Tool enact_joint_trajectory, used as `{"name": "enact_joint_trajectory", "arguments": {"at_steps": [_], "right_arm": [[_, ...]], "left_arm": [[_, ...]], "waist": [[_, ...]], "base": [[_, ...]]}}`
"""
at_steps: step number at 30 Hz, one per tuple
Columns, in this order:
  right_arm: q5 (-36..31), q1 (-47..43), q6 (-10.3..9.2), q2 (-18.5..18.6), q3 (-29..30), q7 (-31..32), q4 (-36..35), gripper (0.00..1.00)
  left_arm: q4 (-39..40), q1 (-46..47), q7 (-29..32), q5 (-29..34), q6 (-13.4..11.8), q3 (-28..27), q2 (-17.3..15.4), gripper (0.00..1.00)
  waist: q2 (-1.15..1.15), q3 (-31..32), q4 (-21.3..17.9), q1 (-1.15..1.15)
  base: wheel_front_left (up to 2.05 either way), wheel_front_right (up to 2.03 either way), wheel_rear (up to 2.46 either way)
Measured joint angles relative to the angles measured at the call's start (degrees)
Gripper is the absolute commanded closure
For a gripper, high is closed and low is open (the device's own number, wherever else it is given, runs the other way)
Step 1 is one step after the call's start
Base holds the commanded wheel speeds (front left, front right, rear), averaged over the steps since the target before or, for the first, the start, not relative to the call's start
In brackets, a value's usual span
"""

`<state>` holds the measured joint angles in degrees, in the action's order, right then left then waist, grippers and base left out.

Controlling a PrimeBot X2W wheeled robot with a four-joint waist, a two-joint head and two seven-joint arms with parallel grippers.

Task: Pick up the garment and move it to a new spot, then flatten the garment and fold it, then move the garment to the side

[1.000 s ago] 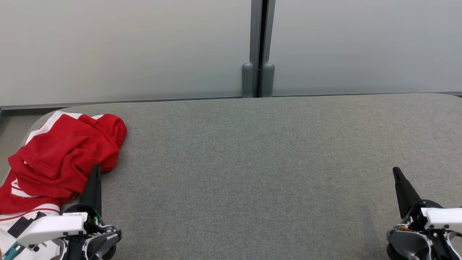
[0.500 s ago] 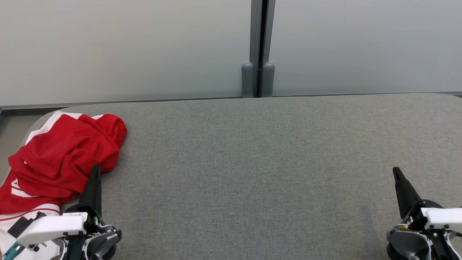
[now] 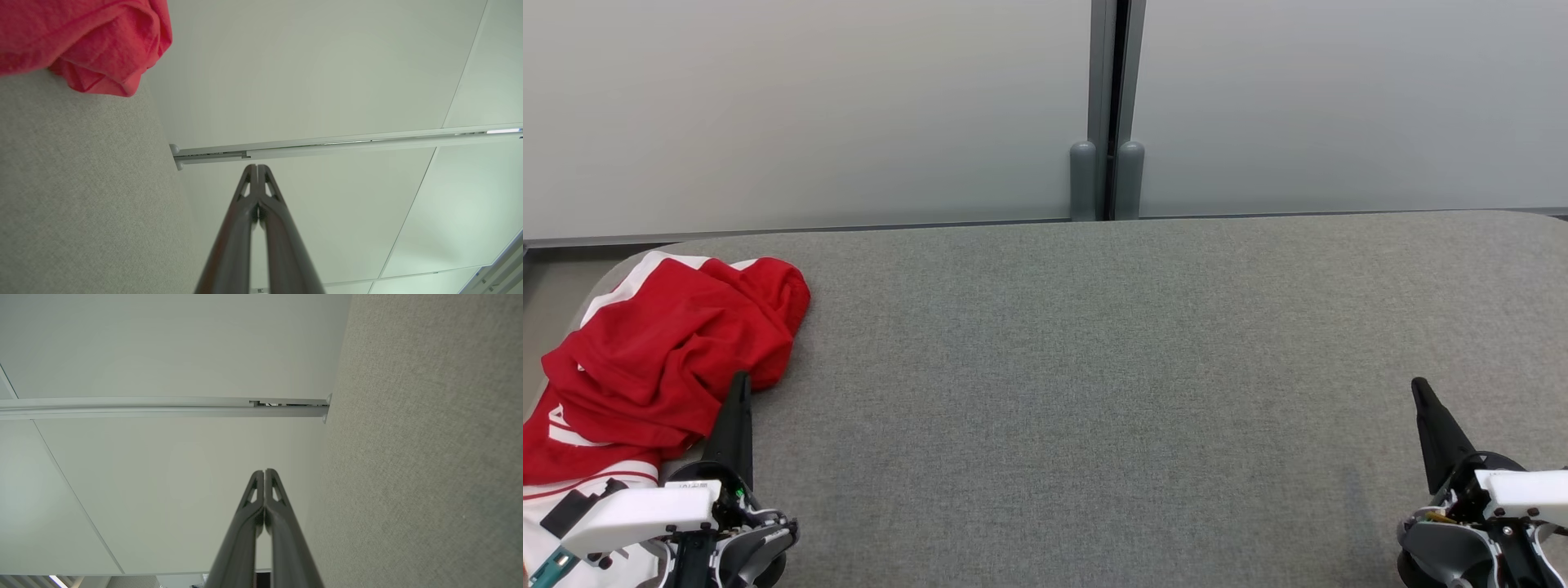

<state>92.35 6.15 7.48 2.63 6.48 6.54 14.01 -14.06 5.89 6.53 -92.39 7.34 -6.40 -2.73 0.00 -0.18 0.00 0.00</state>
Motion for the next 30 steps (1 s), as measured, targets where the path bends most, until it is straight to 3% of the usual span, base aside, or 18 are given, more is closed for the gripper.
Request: {"name": "enact_joint_trajectory", "arguments": {"at_steps": [17,18,30], "right_arm": [[0.0,0.0,0.0,0.0,0.0,0.0,0.0,1.0],[0.0,0.0,0.01,0.0,0.0,0.0,0.0,0.0],[-3.07,-2.04,-0.07,-0.65,-1.77,-2.57,0.68,0.0]], "left_arm": [[0.0,0.0,0.0,0.0,0.0,0.0,0.0,1.0],[0.0,0.0,0.0,0.0,0.0,0.0,0.0,0.0],[-0.6,-2.15,-2.69,0.65,-0.13,1.86,0.55,0.0]], "waist": [[0.0,0.0,0.0,0.0],[0.0,0.0,0.0,0.0],[0.0,-0.01,-0.01,0.0]], "base": [[0.0,0.0,0.0],[0.0,0.0,0.0],[0.0,0.0,0.0]]}}
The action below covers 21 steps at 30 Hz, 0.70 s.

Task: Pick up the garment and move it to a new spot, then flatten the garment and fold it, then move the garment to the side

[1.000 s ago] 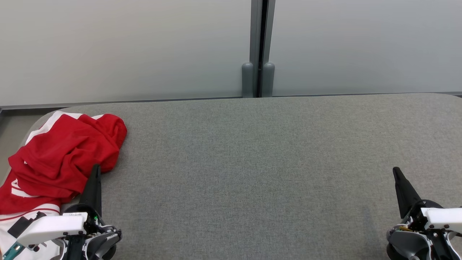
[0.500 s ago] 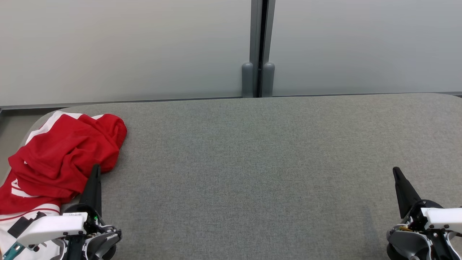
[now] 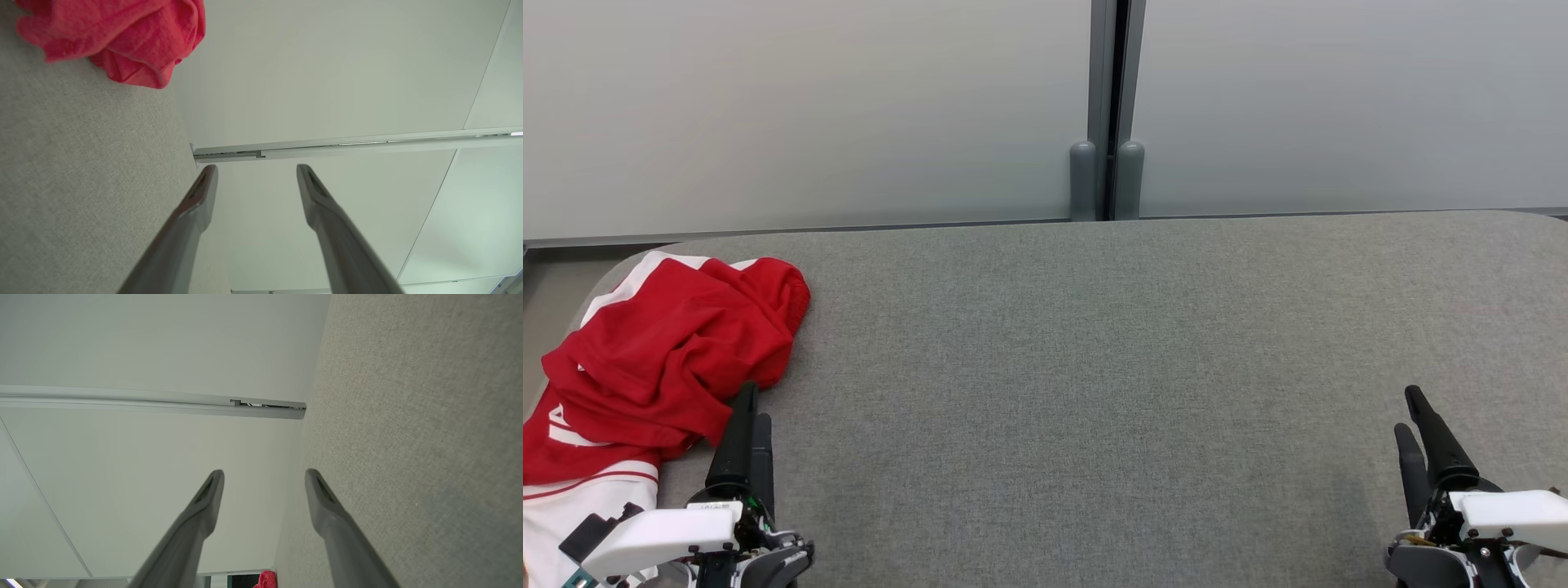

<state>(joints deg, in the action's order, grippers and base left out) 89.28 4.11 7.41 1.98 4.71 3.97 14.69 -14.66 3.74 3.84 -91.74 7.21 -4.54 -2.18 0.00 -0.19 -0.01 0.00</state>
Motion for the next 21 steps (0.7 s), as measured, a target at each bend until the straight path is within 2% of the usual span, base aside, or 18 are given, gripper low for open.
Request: {"name": "enact_joint_trajectory", "arguments": {"at_steps": [10,21], "right_arm": [[-13.65,-0.52,0.0,0.13,-1.11,-2.53,-2.42,0.0],[-30.53,-1.33,0.0,0.78,-2.58,-5.05,-5.3,0.0]], "left_arm": [[0.66,-0.74,-2.56,8.69,0.0,0.98,-0.04,0.0],[2.54,-1.32,-5.1,24.13,-0.05,3.08,-0.11,0.0]], "waist": [[0.0,0.13,0.11,0.0],[0.0,0.21,-0.09,0.0]], "base": [[0.0,0.0,0.0],[0.0,0.0,0.0]]}}
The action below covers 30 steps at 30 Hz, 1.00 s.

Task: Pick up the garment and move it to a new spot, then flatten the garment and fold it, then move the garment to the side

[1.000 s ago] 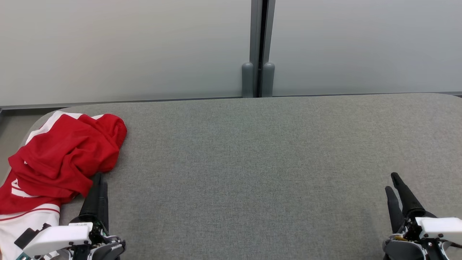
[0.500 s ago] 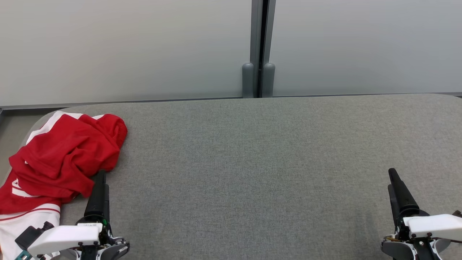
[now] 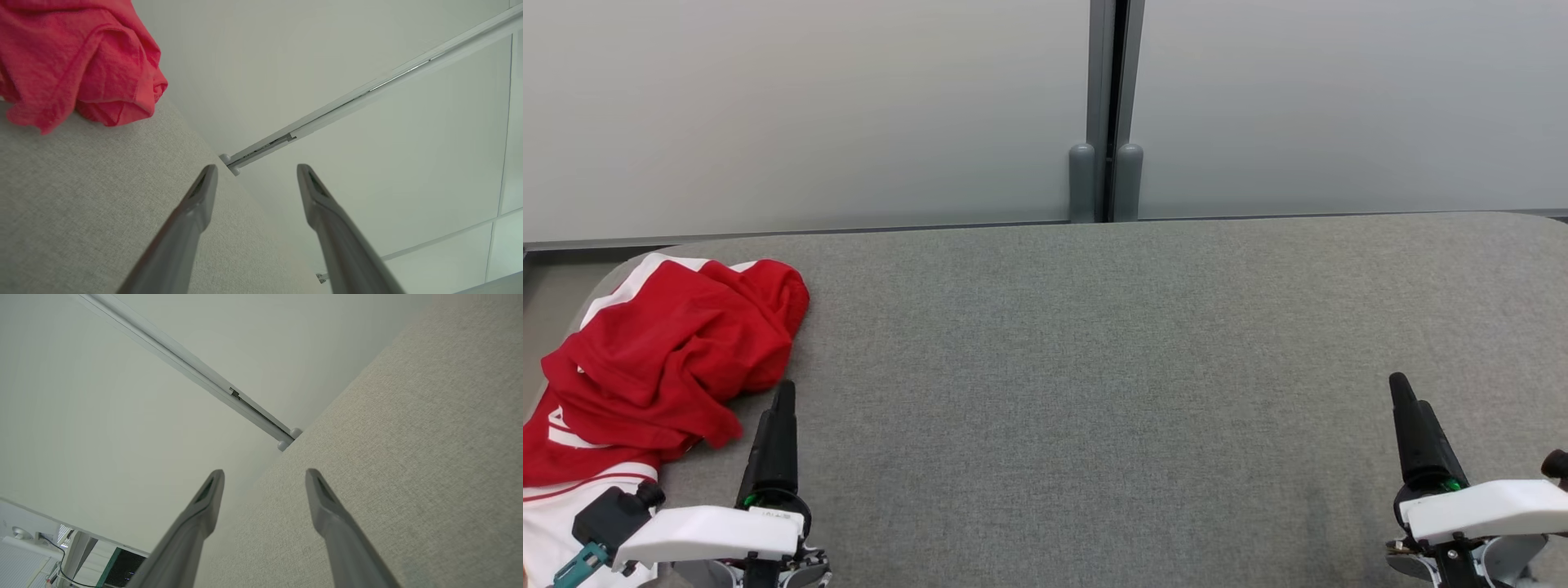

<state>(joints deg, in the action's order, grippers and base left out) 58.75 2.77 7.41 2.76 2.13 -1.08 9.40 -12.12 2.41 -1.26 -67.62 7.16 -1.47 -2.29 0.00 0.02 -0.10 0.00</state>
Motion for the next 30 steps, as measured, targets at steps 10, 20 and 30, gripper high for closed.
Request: {"name": "enact_joint_trajectory", "arguments": {"at_steps": [10,20,30], "right_arm": [[-11.54,-0.63,0.0,0.31,-1.38,-2.22,-1.07,0.0],[-20.12,-1.06,0.0,0.52,-2.0,-4.1,-1.63,0.0],[-27.53,-1.63,0.0,0.74,-2.68,-5.68,-1.93,0.0]], "left_arm": [[0.67,-1.08,-2.27,14.12,-0.23,1.18,-0.07,0.0],[1.01,-2.04,-4.04,24.75,-1.18,1.44,-0.32,0.0],[0.98,-2.95,-5.73,33.4,-2.59,2.33,-0.85,0.0]], "waist": [[0.0,0.12,-0.33,0.0],[0.0,0.36,-0.05,0.0],[0.0,0.49,0.27,0.0]], "base": [[0.0,0.0,0.0],[0.0,0.0,0.0],[0.0,0.0,0.0]]}}
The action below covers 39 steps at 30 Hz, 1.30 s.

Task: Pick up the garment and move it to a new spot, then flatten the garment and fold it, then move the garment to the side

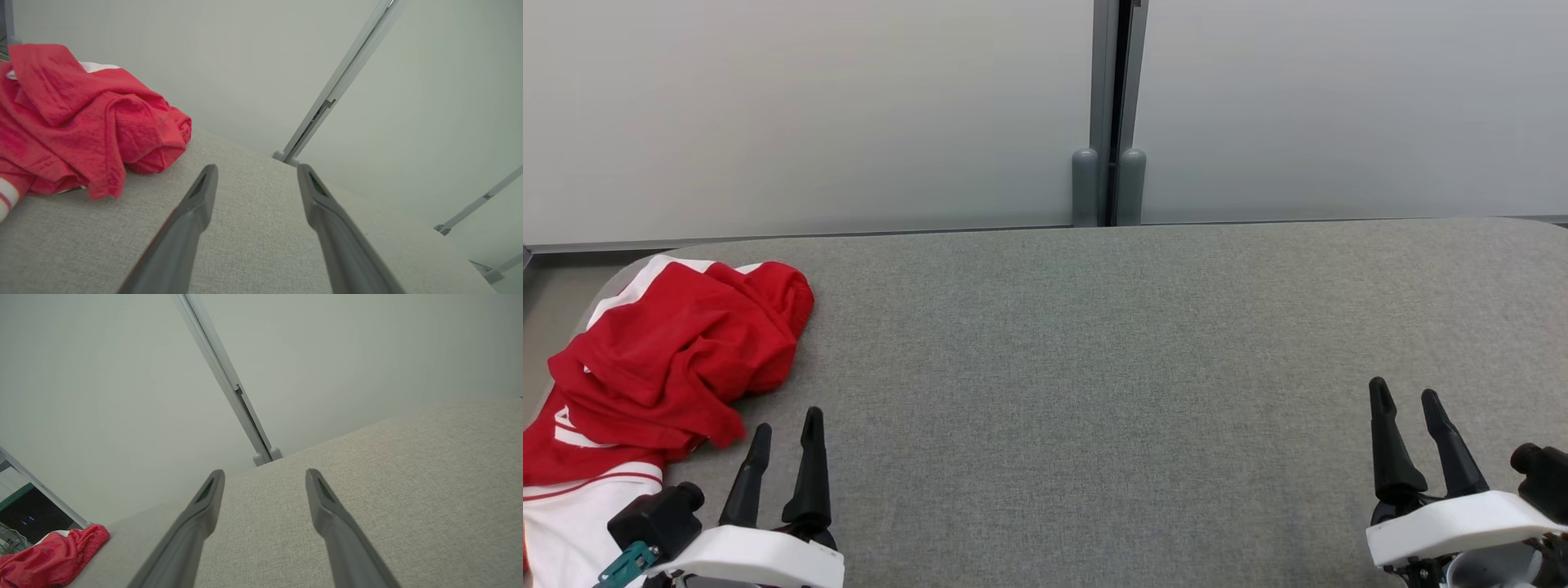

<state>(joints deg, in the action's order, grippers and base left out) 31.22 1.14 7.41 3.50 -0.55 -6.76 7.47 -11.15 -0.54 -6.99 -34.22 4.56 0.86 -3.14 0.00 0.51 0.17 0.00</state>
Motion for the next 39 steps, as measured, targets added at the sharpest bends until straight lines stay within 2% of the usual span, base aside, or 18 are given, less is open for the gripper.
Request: {"name": "enact_joint_trajectory", "arguments": {"at_steps": [6,21,39], "right_arm": [[-3.92,-0.32,0.0,0.13,-0.33,-0.97,-0.08,0.0],[-13.03,-1.29,0.01,0.05,-0.77,-3.23,-0.01,0.0],[-18.82,-2.26,0.01,-0.44,0.54,-5.3,0.98,0.0]], "left_arm": [[0.33,-0.25,-0.93,4.03,-1.53,-0.01,-0.25,0.0],[0.47,-1.41,-3.12,12.24,-2.55,0.16,-0.92,0.0],[0.24,-1.72,-5.15,20.22,-2.12,-0.59,-1.15,0.0]], "waist": [[0.0,0.1,0.13,0.0],[0.0,0.1,0.04,0.0],[0.0,0.23,0.56,0.0]], "base": [[0.0,0.0,0.0],[0.0,0.0,0.0],[0.0,0.0,0.0]]}}
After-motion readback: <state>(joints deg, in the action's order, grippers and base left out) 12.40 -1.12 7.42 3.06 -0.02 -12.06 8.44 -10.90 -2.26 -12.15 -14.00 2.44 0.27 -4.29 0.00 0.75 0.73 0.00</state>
